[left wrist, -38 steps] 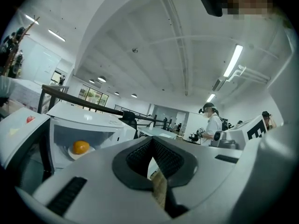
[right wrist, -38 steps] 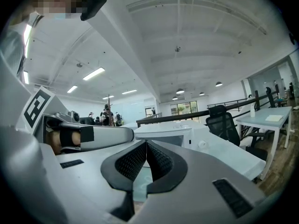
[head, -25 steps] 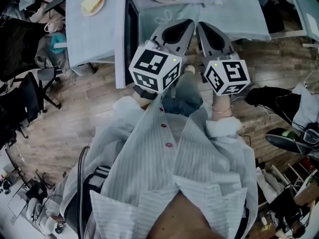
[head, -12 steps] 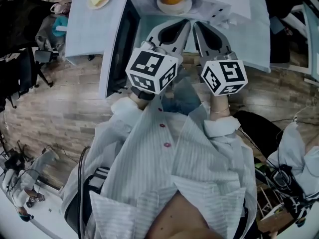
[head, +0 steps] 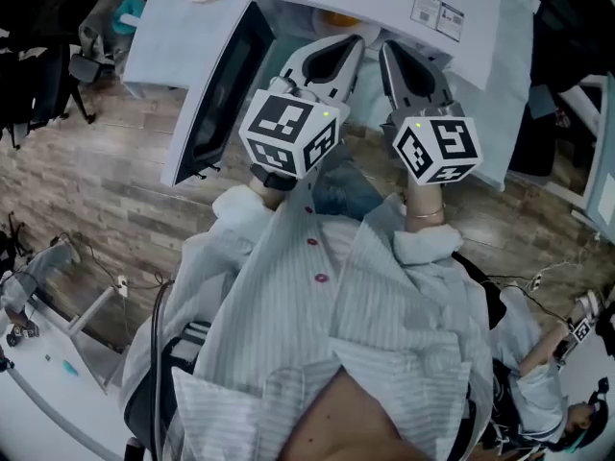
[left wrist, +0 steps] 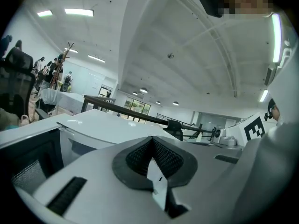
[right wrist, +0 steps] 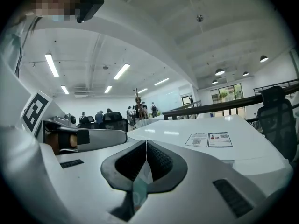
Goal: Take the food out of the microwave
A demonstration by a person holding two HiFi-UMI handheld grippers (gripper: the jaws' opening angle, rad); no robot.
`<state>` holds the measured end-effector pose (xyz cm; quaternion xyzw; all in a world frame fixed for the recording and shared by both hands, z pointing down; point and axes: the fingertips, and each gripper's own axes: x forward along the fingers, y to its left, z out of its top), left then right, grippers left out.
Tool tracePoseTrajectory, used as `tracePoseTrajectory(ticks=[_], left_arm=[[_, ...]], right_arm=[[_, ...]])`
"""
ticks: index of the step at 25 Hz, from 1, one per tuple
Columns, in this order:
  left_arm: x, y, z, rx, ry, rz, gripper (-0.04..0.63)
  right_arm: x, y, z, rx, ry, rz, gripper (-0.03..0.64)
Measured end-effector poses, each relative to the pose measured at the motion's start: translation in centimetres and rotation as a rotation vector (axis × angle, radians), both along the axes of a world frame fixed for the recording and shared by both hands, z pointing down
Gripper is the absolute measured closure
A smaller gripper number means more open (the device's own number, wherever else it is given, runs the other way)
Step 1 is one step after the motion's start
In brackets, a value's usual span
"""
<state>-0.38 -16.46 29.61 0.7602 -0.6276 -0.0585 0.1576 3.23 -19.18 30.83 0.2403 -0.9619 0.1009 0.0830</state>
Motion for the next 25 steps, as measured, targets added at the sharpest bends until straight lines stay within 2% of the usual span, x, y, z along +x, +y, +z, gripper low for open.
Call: tracePoseTrajectory(ticks=[5,9,25], left_arm=[[-1.6,-0.6,0.6,-0.027,0.008,-0.061,0.588],[-2.6,-1.2,1.2,-0.052,0.022,-0.072,0.588],[-5.3,-2.8,3.3,-0.085,0.050,-0.024,0.588]], right_arm=[[-1.1,-0.9,0.3,-0.017,-0.003,-0.047,0.584],[-1.9,-1.3,0.3,-0.039,-0.015,-0.058,0.584],[-3.2,-2.3,1.6,-0.099,-0.030,-0.001,0.584]])
